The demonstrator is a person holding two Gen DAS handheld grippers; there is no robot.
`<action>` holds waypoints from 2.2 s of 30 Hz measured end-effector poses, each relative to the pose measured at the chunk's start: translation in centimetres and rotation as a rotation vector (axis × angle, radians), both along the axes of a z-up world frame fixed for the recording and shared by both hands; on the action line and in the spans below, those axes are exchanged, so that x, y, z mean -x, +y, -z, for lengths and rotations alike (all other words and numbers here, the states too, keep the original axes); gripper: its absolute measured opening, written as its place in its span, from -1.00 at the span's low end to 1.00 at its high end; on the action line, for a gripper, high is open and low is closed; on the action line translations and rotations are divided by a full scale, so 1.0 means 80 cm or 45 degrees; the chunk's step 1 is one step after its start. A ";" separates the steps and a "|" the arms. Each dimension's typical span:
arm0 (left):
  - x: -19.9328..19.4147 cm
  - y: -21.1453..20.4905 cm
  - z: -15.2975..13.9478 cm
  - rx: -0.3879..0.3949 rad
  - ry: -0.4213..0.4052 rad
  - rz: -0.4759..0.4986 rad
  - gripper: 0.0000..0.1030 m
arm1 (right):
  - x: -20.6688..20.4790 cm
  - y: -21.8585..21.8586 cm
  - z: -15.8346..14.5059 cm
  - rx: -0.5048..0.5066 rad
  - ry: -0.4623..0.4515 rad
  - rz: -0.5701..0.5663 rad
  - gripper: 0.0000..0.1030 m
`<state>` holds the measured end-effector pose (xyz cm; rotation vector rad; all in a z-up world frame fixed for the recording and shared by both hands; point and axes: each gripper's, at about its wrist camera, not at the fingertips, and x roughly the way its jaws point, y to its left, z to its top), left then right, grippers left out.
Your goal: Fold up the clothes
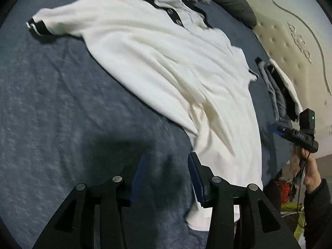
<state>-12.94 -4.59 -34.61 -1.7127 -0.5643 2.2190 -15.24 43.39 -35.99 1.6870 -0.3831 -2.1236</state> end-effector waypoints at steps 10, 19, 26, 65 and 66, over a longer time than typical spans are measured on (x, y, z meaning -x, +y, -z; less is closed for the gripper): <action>-0.037 0.039 0.005 -0.010 -0.023 0.082 -0.11 | -0.071 -0.017 0.012 0.035 -0.063 -0.095 -0.13; -0.055 0.055 0.016 -0.002 -0.049 0.116 -0.15 | -0.109 -0.023 0.034 0.040 -0.133 -0.157 -0.20; -0.063 0.056 0.011 0.004 -0.032 0.115 -0.15 | -0.115 -0.015 0.035 0.019 -0.094 -0.151 -0.97; -0.068 0.044 0.002 0.006 -0.027 0.095 -0.05 | -0.093 0.061 -0.033 -0.131 0.082 -0.012 -0.94; -0.067 0.048 0.003 0.003 -0.028 0.100 -0.03 | -0.091 0.068 -0.033 -0.137 0.080 0.009 -0.94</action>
